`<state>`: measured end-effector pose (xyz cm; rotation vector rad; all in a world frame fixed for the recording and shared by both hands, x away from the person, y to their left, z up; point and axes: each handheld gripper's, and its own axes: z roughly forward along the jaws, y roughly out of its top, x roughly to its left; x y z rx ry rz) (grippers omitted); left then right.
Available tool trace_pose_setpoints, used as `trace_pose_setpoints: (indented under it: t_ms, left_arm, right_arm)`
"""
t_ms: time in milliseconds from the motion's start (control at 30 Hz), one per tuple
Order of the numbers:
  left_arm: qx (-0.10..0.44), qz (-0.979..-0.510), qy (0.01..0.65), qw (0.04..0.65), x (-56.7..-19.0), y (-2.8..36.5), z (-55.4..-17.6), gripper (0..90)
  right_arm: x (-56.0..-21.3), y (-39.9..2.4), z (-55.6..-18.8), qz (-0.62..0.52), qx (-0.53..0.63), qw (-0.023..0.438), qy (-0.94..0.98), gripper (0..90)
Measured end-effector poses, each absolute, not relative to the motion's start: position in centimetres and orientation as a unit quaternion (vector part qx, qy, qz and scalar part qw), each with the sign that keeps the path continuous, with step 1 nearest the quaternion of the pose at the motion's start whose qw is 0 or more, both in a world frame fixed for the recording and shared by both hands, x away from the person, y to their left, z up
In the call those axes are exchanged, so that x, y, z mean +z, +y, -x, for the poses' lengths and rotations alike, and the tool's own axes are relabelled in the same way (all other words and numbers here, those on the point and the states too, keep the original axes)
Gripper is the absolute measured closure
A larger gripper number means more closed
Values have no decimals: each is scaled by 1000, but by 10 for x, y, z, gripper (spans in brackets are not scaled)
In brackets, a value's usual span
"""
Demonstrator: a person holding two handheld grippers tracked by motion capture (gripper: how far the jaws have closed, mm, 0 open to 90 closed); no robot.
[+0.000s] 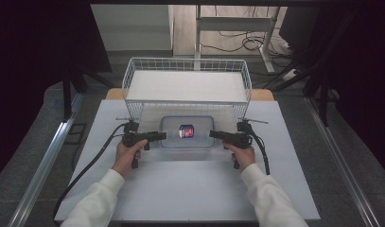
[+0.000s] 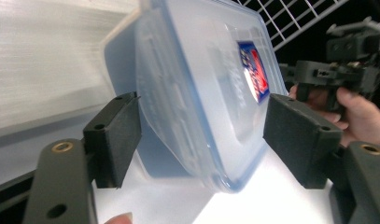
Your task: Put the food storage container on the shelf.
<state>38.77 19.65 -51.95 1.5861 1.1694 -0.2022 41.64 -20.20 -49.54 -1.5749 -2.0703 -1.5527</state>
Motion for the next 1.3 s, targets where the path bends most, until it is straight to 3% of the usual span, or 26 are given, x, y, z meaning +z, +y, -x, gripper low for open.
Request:
trace_pose_setpoints:
  t_ms: [367, 467, 700, 833, 967, 1300]
  left_arm:
    - [-24, -721, 466, 512, -503, 194, -340, 248]
    - [-16, -737, 458, 497, -501, 195, -326, 260]
    - [17, -764, 436, 475, -493, 193, -287, 259]
    - [33, -779, 425, 461, -492, 192, -269, 259]
    - [35, -783, 419, 457, -492, 193, -263, 259]
    - [31, -781, 423, 457, -495, 194, -265, 260]
  right_arm:
    - [-473, -199, -367, 461, -471, -38, -751, 332]
    - [-471, -194, -352, 434, -457, -43, -775, 356]
    - [-476, -173, -322, 342, -414, -56, -842, 593]
    - [-481, -156, -319, 320, -394, -65, -859, 769]
    - [-487, -141, -324, 309, -381, -60, -869, 874]
    - [-495, -108, -335, 298, -367, -71, -878, 888]
